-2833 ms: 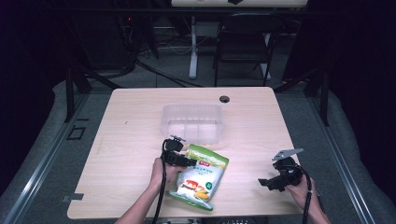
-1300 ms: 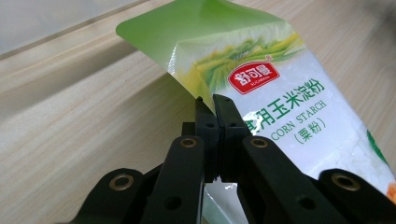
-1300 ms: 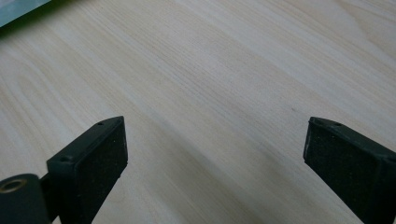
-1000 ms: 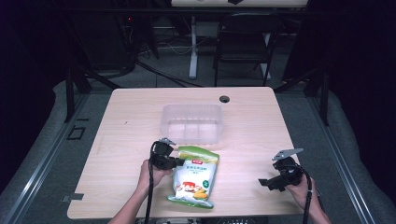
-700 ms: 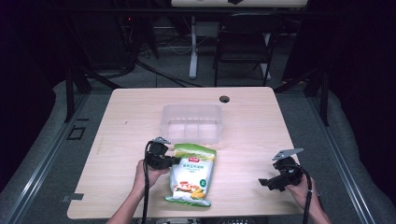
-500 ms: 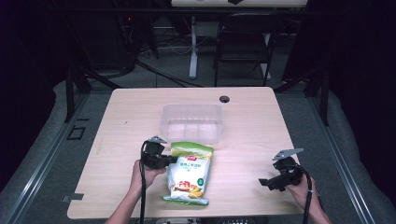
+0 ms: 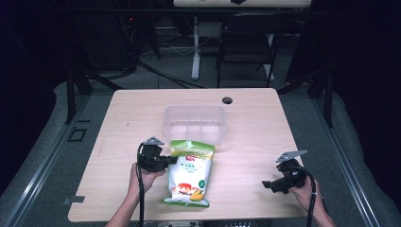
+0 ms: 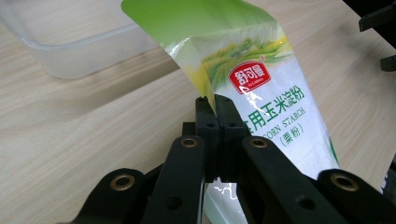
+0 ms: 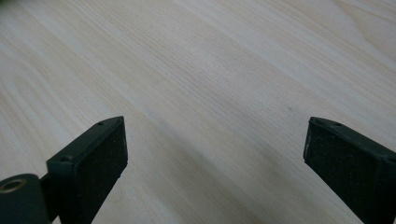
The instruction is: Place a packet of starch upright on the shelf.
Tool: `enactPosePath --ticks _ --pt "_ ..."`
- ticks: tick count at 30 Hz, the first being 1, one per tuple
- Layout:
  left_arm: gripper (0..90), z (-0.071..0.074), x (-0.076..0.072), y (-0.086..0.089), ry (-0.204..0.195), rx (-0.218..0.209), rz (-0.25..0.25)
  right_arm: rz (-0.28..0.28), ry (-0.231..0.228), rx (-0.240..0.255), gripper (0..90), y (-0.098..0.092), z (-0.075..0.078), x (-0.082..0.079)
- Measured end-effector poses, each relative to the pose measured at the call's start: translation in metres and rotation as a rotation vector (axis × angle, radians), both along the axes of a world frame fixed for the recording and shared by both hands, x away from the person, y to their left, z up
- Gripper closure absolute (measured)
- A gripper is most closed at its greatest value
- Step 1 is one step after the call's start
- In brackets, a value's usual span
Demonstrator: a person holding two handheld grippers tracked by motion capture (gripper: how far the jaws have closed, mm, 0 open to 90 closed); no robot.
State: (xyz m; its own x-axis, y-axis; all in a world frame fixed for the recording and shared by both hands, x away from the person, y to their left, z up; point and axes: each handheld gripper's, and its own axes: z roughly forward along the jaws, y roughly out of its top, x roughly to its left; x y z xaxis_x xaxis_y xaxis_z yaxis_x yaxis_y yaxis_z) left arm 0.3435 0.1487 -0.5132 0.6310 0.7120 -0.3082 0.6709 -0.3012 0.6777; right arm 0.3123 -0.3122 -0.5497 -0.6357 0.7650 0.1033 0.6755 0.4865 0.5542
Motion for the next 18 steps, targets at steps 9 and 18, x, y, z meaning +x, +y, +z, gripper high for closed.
enactPosePath --ticks 9,18 --pt "90.0 0.013 -0.004 0.003 -0.013 -0.028 -0.002 -0.008 -0.007 -0.004 5.7 0.001 -0.001 0.000" --pt "90.0 0.030 -0.013 0.008 -0.045 -0.076 -0.011 -0.006 -0.005 -0.002 5.7 0.001 -0.001 0.000"
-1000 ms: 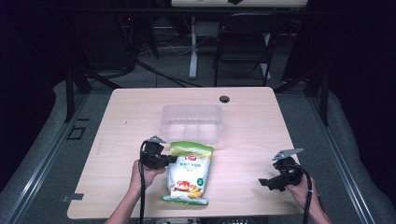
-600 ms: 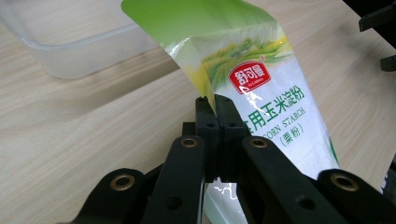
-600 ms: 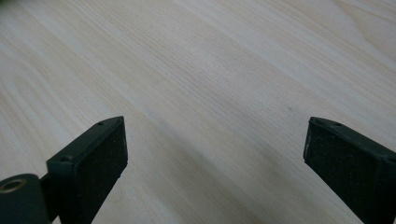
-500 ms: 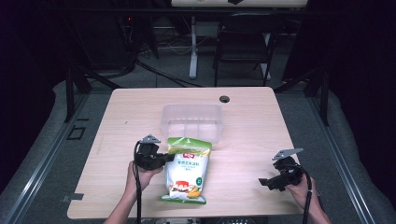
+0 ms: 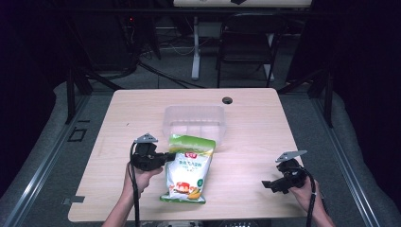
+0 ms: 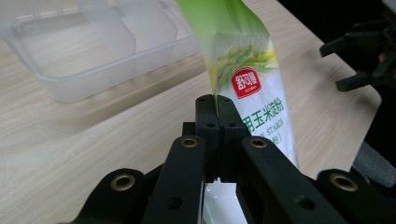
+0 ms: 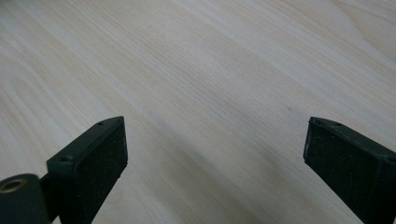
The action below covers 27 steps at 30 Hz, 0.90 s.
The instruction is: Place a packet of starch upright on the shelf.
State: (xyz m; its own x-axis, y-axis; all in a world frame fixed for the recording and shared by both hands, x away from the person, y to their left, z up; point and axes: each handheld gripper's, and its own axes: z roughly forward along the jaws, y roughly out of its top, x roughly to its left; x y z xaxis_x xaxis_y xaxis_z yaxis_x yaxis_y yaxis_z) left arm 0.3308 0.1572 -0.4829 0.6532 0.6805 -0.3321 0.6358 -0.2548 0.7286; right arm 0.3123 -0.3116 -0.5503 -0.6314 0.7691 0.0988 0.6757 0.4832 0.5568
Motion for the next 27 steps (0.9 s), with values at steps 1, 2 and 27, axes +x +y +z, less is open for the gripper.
enactPosePath --ticks 1,2,27 --pt "90.0 0.005 -0.003 0.002 -0.009 -0.018 -0.007 -0.005 -0.003 -0.008 5.7 0.000 0.000 0.000" --pt "90.0 0.005 -0.003 0.002 -0.009 -0.018 -0.007 -0.005 -0.003 -0.008 5.7 0.000 0.000 0.000" --pt "90.0 0.075 -0.005 0.021 -0.139 0.035 0.013 -0.002 0.007 -0.009 5.6 0.000 -0.001 0.001"
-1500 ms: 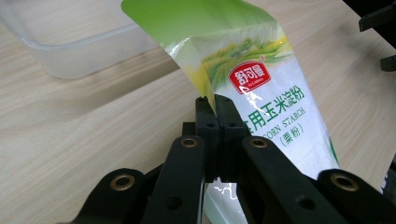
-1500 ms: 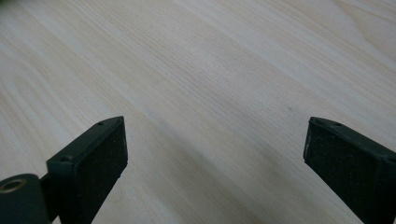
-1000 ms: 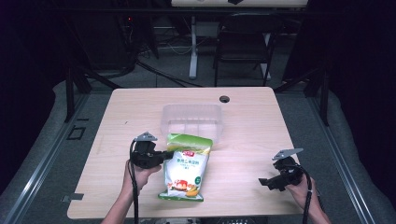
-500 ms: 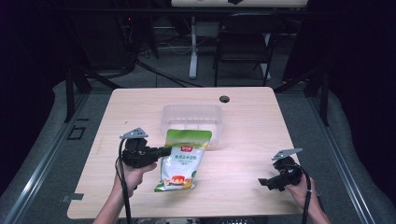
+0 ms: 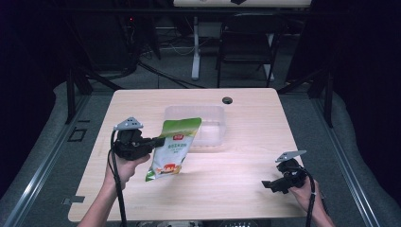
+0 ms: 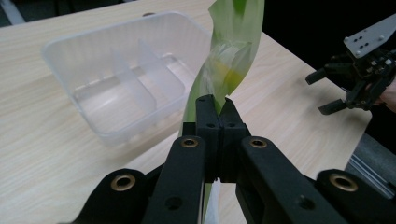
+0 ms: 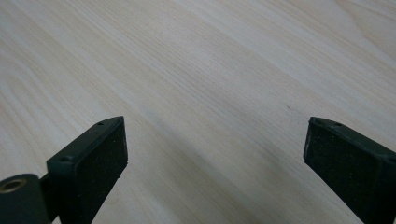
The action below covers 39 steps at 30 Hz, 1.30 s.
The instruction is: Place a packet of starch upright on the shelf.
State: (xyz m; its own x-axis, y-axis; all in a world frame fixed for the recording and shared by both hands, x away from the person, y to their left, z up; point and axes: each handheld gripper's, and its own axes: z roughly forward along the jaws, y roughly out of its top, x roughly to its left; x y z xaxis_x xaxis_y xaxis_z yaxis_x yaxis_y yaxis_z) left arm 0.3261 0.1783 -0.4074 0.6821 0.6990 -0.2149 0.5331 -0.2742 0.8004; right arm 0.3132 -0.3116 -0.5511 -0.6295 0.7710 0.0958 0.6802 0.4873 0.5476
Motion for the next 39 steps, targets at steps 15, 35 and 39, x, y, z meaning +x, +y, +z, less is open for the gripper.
enactPosePath --ticks 15,35,39 --pt "90.0 0.020 0.018 0.009 -0.024 -0.006 0.055 -0.020 -0.001 -0.001 5.6 -0.001 -0.002 0.003" --pt "90.0 0.059 0.055 0.004 -0.125 -0.048 0.148 -0.029 0.002 0.011 5.6 -0.004 0.000 0.002" --pt "90.0 0.059 0.062 0.000 -0.139 -0.043 0.160 -0.027 0.001 0.011 5.6 -0.003 0.000 0.002"
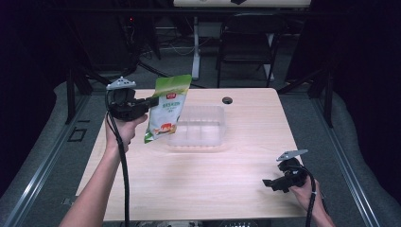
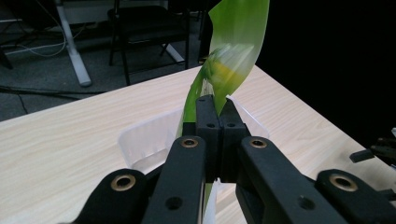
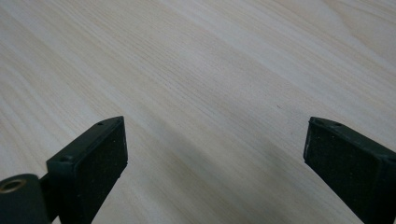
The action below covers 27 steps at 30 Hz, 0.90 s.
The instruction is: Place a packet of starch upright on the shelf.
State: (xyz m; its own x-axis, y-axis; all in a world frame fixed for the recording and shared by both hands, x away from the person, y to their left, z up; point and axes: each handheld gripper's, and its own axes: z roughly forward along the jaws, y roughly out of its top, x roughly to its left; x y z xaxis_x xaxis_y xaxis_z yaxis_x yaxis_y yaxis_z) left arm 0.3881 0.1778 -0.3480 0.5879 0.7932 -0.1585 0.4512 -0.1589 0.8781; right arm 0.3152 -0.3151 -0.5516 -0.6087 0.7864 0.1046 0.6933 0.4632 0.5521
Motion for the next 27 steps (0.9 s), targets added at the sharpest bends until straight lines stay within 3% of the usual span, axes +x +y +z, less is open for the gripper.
enactPosePath --ticks 18,27 --pt "90.0 -0.012 0.029 -0.017 -0.028 0.024 0.071 0.002 -0.010 0.000 5.6 -0.001 0.000 0.000" --pt "90.0 -0.027 0.043 -0.025 -0.027 -0.016 0.100 0.004 0.003 0.013 5.6 -0.002 -0.001 0.003"
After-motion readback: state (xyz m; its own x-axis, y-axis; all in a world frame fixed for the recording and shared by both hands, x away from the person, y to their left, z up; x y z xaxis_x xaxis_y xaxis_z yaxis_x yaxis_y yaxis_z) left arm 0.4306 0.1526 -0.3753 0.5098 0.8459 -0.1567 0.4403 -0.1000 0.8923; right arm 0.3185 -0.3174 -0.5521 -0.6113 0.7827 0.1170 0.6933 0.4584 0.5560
